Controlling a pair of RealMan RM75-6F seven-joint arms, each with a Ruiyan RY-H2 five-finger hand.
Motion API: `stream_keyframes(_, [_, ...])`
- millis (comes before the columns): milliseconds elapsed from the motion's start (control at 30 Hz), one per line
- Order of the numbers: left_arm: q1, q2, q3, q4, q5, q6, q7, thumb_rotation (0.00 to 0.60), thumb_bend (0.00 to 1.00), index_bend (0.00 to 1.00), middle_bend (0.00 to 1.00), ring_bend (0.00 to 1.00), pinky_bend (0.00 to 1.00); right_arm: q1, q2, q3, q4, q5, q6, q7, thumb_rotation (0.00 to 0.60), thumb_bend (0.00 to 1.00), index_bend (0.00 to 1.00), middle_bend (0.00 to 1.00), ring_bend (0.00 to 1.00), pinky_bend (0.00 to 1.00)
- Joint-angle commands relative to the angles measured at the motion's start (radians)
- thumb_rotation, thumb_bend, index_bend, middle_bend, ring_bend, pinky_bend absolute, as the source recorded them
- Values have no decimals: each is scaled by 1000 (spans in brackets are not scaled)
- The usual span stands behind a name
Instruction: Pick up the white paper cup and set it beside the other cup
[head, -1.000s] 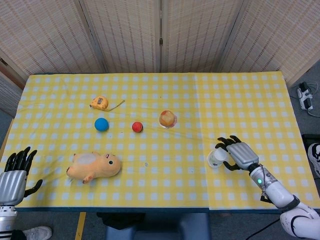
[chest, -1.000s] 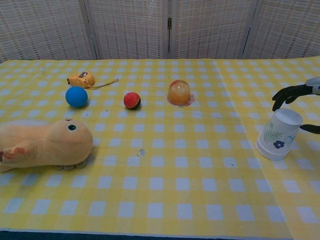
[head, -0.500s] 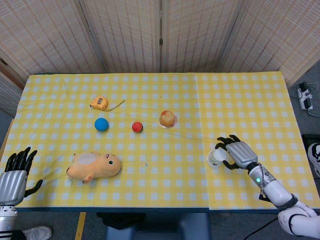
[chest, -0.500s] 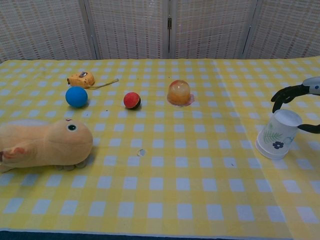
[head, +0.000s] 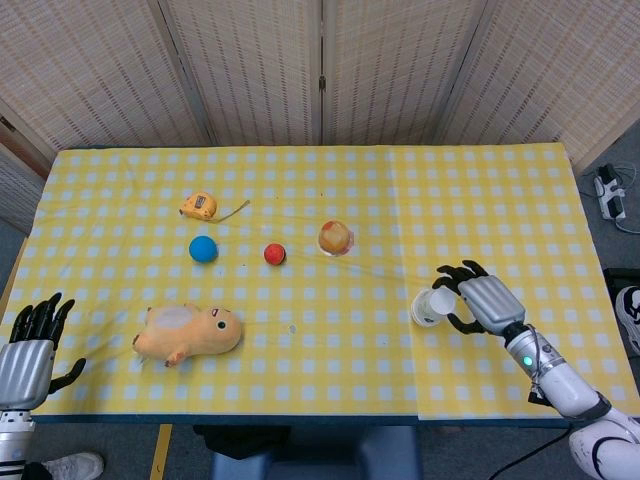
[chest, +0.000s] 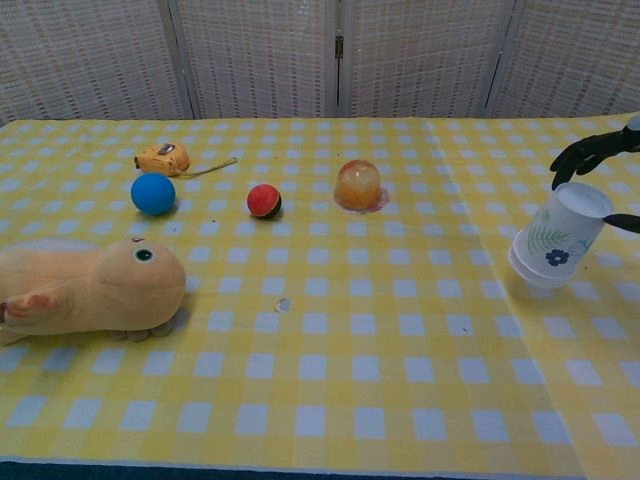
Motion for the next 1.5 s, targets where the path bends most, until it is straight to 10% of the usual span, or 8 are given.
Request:
stream_keyframes(33, [-1, 0, 0, -2, 1, 0, 2, 600, 316, 26, 0, 0, 0, -8, 22, 9, -17, -22, 20, 44, 600, 492, 343, 158, 164, 62])
stream_keyframes(1033, [-4, 1, 7, -18, 2, -10, 12, 600, 316, 27, 0, 0, 0, 117, -23, 7, 60, -19, -247, 329, 600, 492, 345, 162, 175, 62])
stream_keyframes(1500, [-6, -1, 9, -16, 6, -13, 8, 600, 316, 27, 0, 0, 0, 85, -30, -2, 112, -97, -129, 280, 600, 493, 345, 166, 185, 64])
